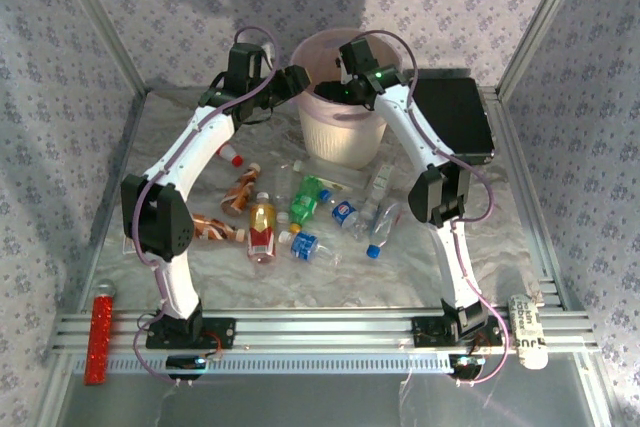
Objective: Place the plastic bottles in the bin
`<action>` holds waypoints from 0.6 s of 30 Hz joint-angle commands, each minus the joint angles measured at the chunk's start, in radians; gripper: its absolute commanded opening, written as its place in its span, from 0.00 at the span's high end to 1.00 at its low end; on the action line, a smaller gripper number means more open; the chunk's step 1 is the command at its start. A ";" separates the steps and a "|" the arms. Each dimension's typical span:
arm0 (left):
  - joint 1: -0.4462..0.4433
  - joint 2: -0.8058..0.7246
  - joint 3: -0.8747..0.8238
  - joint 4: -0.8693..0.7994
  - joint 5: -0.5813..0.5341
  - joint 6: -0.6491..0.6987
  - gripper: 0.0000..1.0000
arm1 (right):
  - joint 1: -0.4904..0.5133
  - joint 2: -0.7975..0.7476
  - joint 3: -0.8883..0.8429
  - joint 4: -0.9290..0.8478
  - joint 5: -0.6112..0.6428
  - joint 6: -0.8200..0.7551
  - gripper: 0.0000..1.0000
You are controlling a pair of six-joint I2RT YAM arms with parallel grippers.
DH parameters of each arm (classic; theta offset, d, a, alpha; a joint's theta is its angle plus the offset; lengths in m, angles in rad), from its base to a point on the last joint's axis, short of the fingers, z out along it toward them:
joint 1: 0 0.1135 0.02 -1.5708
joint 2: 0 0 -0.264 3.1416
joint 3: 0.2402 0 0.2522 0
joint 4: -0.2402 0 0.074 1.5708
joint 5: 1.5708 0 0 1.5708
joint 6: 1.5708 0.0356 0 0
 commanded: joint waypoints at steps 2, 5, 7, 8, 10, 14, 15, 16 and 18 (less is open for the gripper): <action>0.009 0.028 0.014 -0.038 -0.002 0.002 0.39 | 0.019 -0.048 0.036 -0.027 0.058 -0.040 0.01; 0.009 0.026 0.015 -0.039 -0.002 0.002 0.39 | 0.027 -0.076 0.049 -0.025 0.082 -0.047 0.01; 0.008 0.026 0.014 -0.039 0.002 0.002 0.39 | 0.030 -0.100 0.059 -0.026 0.084 -0.048 0.01; 0.007 0.025 0.014 -0.038 0.004 0.000 0.39 | 0.032 -0.116 0.062 -0.025 0.086 -0.051 0.01; 0.007 0.024 0.014 -0.035 0.006 -0.001 0.39 | 0.036 -0.154 0.062 -0.019 0.104 -0.065 0.01; 0.004 0.022 0.015 -0.036 0.007 -0.004 0.39 | 0.053 -0.223 0.065 -0.006 0.165 -0.101 0.01; 0.004 0.021 0.016 -0.036 0.008 -0.005 0.39 | 0.055 -0.244 0.067 -0.006 0.178 -0.101 0.01; 0.004 0.020 0.017 -0.037 0.008 -0.006 0.39 | 0.057 -0.266 0.066 0.000 0.183 -0.097 0.01; 0.004 0.018 0.017 -0.040 0.006 -0.006 0.40 | 0.058 -0.305 0.066 0.003 0.185 -0.089 0.01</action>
